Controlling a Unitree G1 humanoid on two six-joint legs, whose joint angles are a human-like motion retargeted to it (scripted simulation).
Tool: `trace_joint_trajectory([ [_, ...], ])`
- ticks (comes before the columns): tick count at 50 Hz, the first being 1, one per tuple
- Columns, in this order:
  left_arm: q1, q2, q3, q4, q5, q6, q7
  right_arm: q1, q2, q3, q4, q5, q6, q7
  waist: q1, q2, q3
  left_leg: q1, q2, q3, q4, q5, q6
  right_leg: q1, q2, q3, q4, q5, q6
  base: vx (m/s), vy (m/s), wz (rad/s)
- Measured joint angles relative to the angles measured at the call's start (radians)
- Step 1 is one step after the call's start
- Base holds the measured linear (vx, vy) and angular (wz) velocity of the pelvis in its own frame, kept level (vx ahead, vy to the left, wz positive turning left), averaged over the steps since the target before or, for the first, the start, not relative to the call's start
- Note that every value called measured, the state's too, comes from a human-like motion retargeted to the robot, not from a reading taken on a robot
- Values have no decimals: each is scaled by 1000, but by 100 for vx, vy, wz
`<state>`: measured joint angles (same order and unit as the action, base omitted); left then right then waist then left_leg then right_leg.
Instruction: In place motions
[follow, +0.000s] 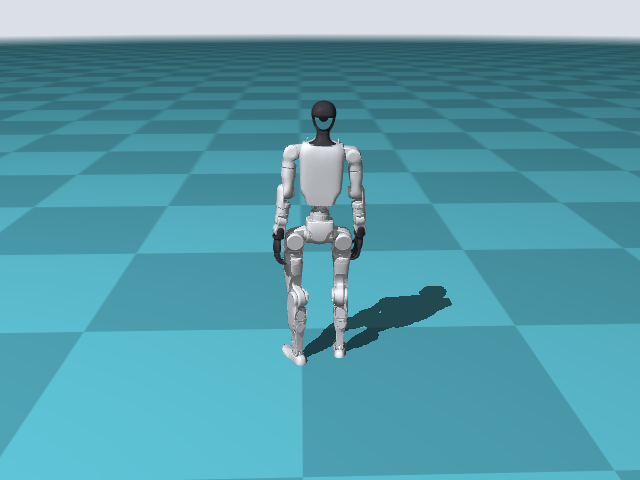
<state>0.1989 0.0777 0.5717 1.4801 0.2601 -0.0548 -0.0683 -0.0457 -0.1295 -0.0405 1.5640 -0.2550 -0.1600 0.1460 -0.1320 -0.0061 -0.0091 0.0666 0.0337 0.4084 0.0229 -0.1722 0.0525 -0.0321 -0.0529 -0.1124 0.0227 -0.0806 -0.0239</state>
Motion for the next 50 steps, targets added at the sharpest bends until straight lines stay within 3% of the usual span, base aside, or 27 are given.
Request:
trace_joint_trajectory([
  [50, -4, 1, 2, 7, -3, -4, -5, 8, -4, 5, 6, 21, -4, 11, -15, 11, 3, -11, -2, -7, -4, -76, -37, -10, -5, -4, 6, 43, -7, 0, 0, 0],
])
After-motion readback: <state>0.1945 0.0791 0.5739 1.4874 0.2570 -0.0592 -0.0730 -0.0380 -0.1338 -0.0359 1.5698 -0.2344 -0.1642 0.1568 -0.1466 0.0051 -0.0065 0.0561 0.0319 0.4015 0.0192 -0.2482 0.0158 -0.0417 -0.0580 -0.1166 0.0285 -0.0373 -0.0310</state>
